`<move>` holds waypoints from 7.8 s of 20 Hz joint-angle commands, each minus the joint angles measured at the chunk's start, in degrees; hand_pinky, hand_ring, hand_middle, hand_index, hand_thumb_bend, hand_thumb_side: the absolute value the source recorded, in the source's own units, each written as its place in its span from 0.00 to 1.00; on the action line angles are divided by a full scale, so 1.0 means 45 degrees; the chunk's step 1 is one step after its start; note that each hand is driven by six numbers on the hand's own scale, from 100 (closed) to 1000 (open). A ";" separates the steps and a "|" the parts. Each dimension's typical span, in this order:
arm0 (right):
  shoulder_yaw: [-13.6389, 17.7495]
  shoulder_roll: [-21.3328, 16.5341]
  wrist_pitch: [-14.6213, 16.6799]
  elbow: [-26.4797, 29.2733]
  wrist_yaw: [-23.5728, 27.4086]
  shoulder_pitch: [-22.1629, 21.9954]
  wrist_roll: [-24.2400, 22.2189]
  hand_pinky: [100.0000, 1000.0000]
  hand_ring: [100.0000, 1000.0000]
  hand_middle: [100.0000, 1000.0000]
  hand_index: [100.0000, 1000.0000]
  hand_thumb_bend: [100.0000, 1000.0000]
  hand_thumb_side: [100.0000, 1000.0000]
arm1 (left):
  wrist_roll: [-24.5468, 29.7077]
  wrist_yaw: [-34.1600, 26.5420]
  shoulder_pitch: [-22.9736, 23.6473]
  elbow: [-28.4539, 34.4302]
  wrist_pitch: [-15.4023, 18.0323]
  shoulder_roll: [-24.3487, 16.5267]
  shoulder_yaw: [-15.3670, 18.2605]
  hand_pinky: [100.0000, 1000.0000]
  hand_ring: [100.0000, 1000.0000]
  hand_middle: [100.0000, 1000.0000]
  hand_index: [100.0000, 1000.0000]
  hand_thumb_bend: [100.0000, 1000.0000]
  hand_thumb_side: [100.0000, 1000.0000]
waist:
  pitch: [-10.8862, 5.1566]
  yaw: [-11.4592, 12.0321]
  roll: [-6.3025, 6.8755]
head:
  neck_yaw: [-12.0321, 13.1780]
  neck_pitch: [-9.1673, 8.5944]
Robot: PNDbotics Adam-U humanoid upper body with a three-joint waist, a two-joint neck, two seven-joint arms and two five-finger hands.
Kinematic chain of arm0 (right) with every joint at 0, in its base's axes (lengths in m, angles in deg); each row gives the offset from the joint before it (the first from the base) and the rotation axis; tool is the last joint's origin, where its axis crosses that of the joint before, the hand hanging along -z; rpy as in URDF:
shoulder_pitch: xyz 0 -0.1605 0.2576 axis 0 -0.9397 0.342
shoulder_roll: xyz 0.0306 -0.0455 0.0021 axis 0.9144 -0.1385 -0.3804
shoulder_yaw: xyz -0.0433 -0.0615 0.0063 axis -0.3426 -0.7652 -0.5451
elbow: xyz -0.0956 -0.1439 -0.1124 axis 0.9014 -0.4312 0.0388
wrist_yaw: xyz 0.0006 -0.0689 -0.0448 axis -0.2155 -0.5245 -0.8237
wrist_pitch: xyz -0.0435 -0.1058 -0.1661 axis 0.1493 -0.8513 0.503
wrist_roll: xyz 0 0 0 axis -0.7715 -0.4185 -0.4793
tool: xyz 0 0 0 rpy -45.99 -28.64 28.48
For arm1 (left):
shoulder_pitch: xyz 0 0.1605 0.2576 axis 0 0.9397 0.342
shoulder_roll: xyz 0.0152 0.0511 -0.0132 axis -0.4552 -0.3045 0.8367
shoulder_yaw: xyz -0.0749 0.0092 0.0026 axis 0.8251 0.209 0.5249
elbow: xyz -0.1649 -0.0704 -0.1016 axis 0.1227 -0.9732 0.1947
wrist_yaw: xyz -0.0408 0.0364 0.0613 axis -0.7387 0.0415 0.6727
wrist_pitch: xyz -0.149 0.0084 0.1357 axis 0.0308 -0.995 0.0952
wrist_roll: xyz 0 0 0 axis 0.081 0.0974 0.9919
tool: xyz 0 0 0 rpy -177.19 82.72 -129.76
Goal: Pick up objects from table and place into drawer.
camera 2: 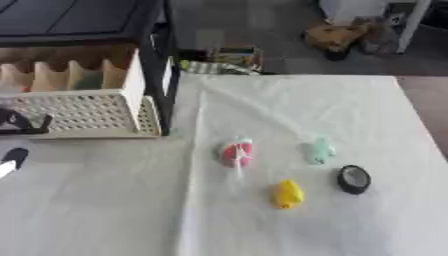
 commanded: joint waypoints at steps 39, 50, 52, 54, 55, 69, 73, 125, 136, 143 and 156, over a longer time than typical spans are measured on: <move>0.0126 -0.0138 -0.0022 0.0208 0.0061 0.0122 0.0090 0.68 0.56 0.32 0.70 0.39 0.72 | -0.0413 -0.0454 0.0457 0.0167 0.0604 -0.0781 0.0419 0.00 0.00 0.00 0.95 0.01 0.34 | -0.0444 0.0153 -0.0141 | 0.0085 0.0037; 0.0151 -0.0160 -0.0056 0.0208 0.0032 0.0056 0.0114 0.68 0.56 0.32 0.70 0.39 0.72 | -0.0624 -0.1598 0.0222 0.0167 0.1158 -0.0978 0.0988 0.00 0.00 0.00 0.91 0.01 0.34 | -0.0496 0.0268 -0.0131 | -0.0013 0.0148; 0.0164 -0.0168 -0.0060 0.0208 0.0024 0.0042 0.0133 0.68 0.56 0.32 0.70 0.39 0.72 | -0.0697 -0.1789 0.0254 0.0167 0.1340 -0.1035 0.1141 0.00 0.00 0.00 0.91 0.01 0.34 | -0.0515 0.0310 -0.0126 | -0.0046 0.0176; 0.0172 -0.0172 -0.0067 0.0208 0.0016 0.0032 0.0151 0.68 0.56 0.33 0.70 0.39 0.72 | -0.0811 -0.1946 0.0305 0.0167 0.1534 -0.1082 0.1280 0.00 0.00 0.00 0.91 0.01 0.34 | -0.0537 0.0345 -0.0126 | -0.0082 0.0196; 0.0176 -0.0177 -0.0068 0.0208 0.0012 0.0028 0.0160 0.68 0.56 0.33 0.70 0.39 0.72 | -0.0871 -0.2041 0.0332 0.0167 0.1645 -0.1098 0.1356 0.00 0.00 0.00 0.90 0.01 0.34 | -0.0552 0.0359 -0.0130 | -0.0100 0.0210; 0.0173 -0.0587 -0.0022 0.0208 -0.0140 0.0103 0.0496 0.69 0.57 0.34 0.71 0.38 0.75 | -0.3879 -0.6356 -0.0362 0.0167 0.3688 0.0065 0.2714 0.00 0.00 0.00 0.80 0.00 0.28 | -0.0884 0.0500 -0.0171 | -0.0322 0.0450; 0.0125 -0.0856 -0.0084 0.0208 -0.0283 0.0142 0.0601 0.69 0.57 0.34 0.71 0.38 0.80 | -0.6433 -0.8023 -0.0460 0.0167 0.4267 0.0796 0.2988 0.00 0.00 0.00 0.79 0.00 0.16 | -0.0920 0.0524 -0.0183 | -0.0394 0.0488; -0.3528 -0.8964 -0.0467 -0.1693 -0.2836 0.2722 -0.5535 0.85 0.79 0.67 0.88 0.77 0.53 | -0.6745 -0.9535 0.1179 0.0167 0.7992 1.0470 -0.0442 0.38 0.37 0.49 0.86 0.00 0.64 | -0.1388 0.0708 -0.0755 | -0.1246 0.0812; -0.4212 -0.8799 -0.0214 -0.2341 -0.1972 0.3795 -0.7818 0.87 0.80 0.65 0.92 0.81 0.29 | -0.6506 -0.9391 0.1230 0.0167 0.7590 1.0679 -0.0573 0.38 0.36 0.49 0.85 0.00 0.63 | -0.1360 0.0842 -0.0856 | -0.1331 0.0798; -0.4844 -0.8407 -0.0346 -0.2715 -0.1852 0.4776 -0.8673 0.86 0.80 0.59 0.87 0.82 0.25 | -0.6378 -0.9352 0.1226 0.0167 0.7406 1.0816 -0.0643 0.37 0.35 0.49 0.84 0.00 0.63 | -0.1366 0.0984 -0.0874 | -0.1430 0.0816; -0.5979 -0.6694 -0.0503 -0.3955 -0.2273 0.6987 -0.9752 0.85 0.79 0.58 0.91 0.81 0.26 | -0.6199 -0.9463 0.1126 0.0167 0.7172 1.0922 -0.0736 0.37 0.35 0.49 0.83 0.00 0.63 | -0.1437 0.1315 -0.0975 | -0.1710 0.0765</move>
